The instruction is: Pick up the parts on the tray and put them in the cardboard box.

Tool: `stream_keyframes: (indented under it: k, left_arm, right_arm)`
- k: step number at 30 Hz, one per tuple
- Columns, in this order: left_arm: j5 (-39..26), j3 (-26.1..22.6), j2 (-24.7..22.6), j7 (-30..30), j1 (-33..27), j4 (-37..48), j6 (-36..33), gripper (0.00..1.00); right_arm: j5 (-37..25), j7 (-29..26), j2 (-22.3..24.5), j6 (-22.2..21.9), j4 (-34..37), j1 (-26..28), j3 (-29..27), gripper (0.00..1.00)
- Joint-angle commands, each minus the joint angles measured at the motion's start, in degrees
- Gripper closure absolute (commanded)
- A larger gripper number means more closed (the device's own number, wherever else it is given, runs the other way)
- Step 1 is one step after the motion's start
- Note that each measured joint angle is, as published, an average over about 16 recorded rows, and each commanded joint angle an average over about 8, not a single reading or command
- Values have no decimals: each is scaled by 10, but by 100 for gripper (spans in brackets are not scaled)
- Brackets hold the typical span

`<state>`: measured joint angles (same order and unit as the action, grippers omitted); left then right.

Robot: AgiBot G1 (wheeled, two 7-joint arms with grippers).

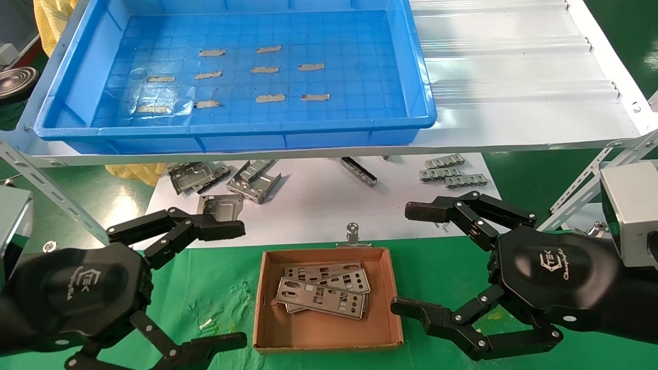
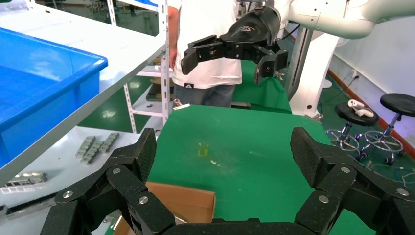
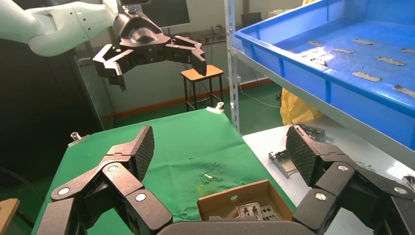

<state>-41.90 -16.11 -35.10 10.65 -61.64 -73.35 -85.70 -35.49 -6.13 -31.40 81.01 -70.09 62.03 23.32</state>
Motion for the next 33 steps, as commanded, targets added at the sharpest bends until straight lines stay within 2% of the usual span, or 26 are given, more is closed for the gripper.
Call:
stream_keyframes:
  k: [1, 33]
  left_arm:
    - [0, 0, 0, 0, 0, 0, 0, 0]
    - [0, 0, 0, 0, 0, 0, 0, 0]
  right_arm:
    - [0, 0, 0, 0, 0, 0, 0, 0]
    - [0, 0, 0, 0, 0, 0, 0, 0]
